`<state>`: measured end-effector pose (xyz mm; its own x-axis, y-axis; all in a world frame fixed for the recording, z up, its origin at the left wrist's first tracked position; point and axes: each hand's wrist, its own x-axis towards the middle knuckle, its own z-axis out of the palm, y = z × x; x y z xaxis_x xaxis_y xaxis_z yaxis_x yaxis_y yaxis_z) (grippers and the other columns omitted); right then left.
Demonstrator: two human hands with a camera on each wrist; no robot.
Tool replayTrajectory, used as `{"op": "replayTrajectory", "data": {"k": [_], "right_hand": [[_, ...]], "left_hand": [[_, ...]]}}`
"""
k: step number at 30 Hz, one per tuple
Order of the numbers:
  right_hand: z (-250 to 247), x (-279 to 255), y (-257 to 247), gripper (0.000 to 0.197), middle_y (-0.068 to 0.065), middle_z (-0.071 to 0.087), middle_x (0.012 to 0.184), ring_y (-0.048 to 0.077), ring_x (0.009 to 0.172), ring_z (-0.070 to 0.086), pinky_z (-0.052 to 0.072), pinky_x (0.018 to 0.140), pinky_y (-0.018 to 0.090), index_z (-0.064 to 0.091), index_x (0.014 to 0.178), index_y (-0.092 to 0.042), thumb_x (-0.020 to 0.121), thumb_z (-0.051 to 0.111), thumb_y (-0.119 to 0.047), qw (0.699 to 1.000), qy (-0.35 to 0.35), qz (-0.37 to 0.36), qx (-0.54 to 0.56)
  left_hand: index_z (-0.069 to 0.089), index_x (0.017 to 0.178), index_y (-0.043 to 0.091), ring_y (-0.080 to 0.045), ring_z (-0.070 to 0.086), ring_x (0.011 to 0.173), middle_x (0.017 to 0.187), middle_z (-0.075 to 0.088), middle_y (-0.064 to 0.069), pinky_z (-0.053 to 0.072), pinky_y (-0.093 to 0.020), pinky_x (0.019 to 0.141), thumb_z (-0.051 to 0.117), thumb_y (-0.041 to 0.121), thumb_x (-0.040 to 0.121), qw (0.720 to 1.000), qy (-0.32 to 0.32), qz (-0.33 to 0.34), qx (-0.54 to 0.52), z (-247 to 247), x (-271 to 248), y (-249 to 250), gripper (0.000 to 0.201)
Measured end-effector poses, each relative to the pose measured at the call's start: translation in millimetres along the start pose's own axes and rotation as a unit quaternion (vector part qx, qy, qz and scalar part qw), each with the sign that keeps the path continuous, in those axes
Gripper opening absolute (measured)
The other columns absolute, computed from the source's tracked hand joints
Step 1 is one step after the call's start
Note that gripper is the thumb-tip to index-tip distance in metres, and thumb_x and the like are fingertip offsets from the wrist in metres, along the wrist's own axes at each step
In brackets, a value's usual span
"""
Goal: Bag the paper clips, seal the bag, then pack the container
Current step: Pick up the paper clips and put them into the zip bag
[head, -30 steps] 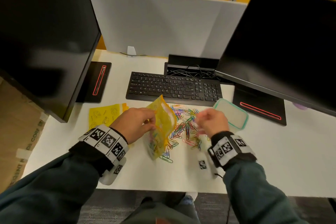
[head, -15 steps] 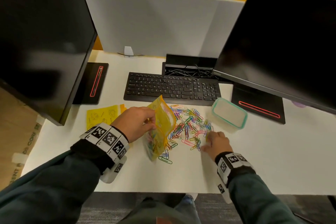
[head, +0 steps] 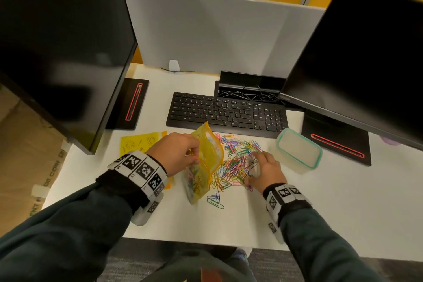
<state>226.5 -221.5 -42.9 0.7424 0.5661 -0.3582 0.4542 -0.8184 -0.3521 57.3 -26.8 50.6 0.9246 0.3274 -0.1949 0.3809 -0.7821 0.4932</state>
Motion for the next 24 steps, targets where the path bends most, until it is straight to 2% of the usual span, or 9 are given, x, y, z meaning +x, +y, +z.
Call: {"op": "replayTrajectory", "data": {"k": [2,4,7,9,11,15,19,21,24], "right_hand": [[-3,2,3,0.095,0.002,0.018,0.155,0.031,0.14,0.023,0.029,0.113,0.043,0.027,0.143,-0.031,0.065,0.081,-0.031,0.998,-0.053,-0.01,-0.032],[0,2,0,0.093,0.002,0.018,0.156,0.031,0.14,0.021,0.028,0.114,0.043,0.027,0.144,-0.033,0.067,0.08,-0.031,0.995,-0.083,-0.019,-0.056],[9,2,-8,0.071,0.008,0.036,0.148,0.03,0.134,0.035,0.033,0.11,0.038,0.039,0.14,-0.027,0.078,0.071,-0.023,0.997,-0.038,-0.035,-0.048],[13,0,-14,0.053,0.011,0.049,0.135,0.031,0.123,0.046,0.04,0.104,0.035,0.048,0.134,-0.022,0.084,0.064,-0.019,0.998,-0.01,-0.04,-0.045],[15,-2,-19,0.042,0.013,0.054,0.122,0.032,0.113,0.053,0.044,0.098,0.034,0.054,0.129,-0.017,0.087,0.058,-0.015,0.998,-0.005,-0.031,-0.053],[12,-2,-22,0.037,0.015,0.054,0.118,0.033,0.109,0.057,0.044,0.097,0.034,0.056,0.123,-0.011,0.088,0.047,-0.002,0.999,0.004,-0.022,-0.043],[6,1,-21,0.034,0.015,0.064,0.113,0.031,0.105,0.059,0.046,0.092,0.032,0.061,0.115,-0.011,0.086,0.05,0.002,0.999,0.033,-0.005,-0.005],[0,1,-21,0.032,0.013,0.068,0.109,0.029,0.102,0.062,0.048,0.091,0.031,0.064,0.11,-0.012,0.083,0.056,0.003,0.998,0.053,0.017,0.042],[-13,1,-24,0.024,0.012,0.071,0.1,0.026,0.089,0.062,0.048,0.083,0.026,0.07,0.098,-0.011,0.078,0.066,0.002,0.988,0.086,0.037,0.119]], "left_hand": [[0.054,0.069,0.026,-0.016,0.058,0.084,0.085,0.06,0.006,0.05,-0.037,0.079,0.067,0.028,0.077,1.0,-0.012,-0.007,0.014,0,1,-1,0.015],[0.057,0.07,0.025,-0.016,0.058,0.084,0.087,0.062,0.005,0.051,-0.038,0.08,0.067,0.028,0.076,1.0,-0.018,-0.011,0.016,2,1,-1,0.012],[0.058,0.071,0.023,-0.016,0.059,0.084,0.087,0.064,0.004,0.051,-0.038,0.079,0.067,0.028,0.076,1.0,-0.015,-0.013,0.012,2,0,-1,0.012],[0.059,0.071,0.022,-0.017,0.06,0.084,0.091,0.066,0.002,0.052,-0.038,0.079,0.068,0.028,0.076,1.0,-0.015,-0.012,0.009,2,1,-2,0.012],[0.061,0.073,0.021,-0.017,0.061,0.084,0.091,0.067,0.002,0.052,-0.038,0.078,0.068,0.028,0.076,1.0,-0.013,-0.011,0.009,3,3,-2,0.011],[0.062,0.074,0.019,-0.016,0.06,0.082,0.085,0.063,0.004,0.051,-0.036,0.077,0.068,0.027,0.076,1.0,-0.002,-0.006,0.003,7,4,-1,0.01],[0.061,0.074,0.019,-0.016,0.058,0.081,0.081,0.057,0.007,0.051,-0.037,0.077,0.069,0.026,0.077,1.0,0.0,-0.003,-0.001,8,3,-1,0.01],[0.062,0.075,0.017,-0.017,0.059,0.087,0.089,0.061,0.004,0.05,-0.039,0.081,0.069,0.024,0.076,1.0,0.0,0.003,-0.003,9,2,-2,0.01],[0.066,0.079,0.014,-0.017,0.055,0.113,0.128,0.057,-0.002,0.042,-0.029,0.095,0.07,0.021,0.076,1.0,0.002,-0.005,-0.013,12,2,-5,0.009]]}}
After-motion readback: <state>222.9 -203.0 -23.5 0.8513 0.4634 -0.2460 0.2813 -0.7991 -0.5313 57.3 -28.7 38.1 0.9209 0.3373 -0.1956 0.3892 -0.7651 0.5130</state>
